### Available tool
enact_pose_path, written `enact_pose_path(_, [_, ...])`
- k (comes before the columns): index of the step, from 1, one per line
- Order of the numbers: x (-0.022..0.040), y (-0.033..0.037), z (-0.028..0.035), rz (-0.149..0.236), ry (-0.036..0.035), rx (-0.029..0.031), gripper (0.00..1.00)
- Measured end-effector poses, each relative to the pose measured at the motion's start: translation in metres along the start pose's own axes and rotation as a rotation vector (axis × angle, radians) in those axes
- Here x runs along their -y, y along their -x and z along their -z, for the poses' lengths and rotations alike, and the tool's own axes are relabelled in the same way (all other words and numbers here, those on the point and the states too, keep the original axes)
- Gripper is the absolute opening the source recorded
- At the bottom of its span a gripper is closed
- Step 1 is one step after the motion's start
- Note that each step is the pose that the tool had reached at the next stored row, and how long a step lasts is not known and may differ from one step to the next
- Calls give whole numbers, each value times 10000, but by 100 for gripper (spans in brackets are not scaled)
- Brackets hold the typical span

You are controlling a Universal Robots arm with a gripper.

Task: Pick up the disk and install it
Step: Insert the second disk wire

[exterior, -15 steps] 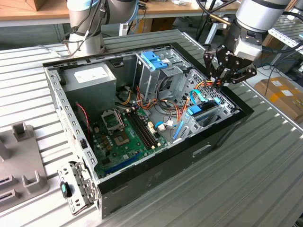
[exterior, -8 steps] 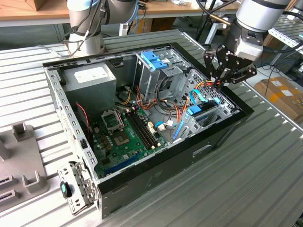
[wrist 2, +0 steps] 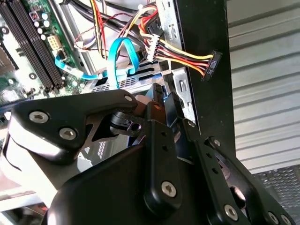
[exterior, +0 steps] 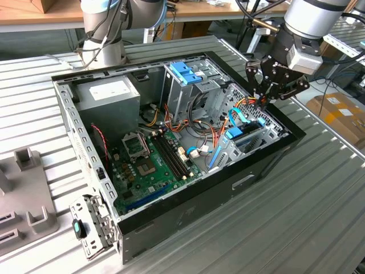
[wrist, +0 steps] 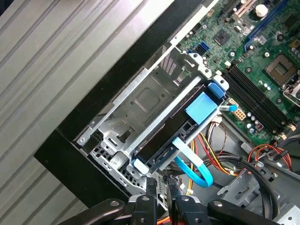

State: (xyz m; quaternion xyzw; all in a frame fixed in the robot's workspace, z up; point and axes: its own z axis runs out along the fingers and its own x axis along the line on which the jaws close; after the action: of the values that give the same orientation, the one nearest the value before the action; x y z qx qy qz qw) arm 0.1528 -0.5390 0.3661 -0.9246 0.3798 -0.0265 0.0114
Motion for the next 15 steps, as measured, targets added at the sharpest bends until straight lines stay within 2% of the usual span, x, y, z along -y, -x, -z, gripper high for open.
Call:
enact_pose_path(2, [0, 0, 0, 345, -14, 14, 24])
enact_pose_path(5, [0, 0, -2, 1269, -51, 52, 24])
enact_pose_path(11, [0, 0, -4, 2466, -95, 97, 24])
enact_pose_path(13, [0, 0, -4, 3087, -119, 122, 24])
enact_pose_path(15, [0, 0, -5, 3435, -133, 136, 24])
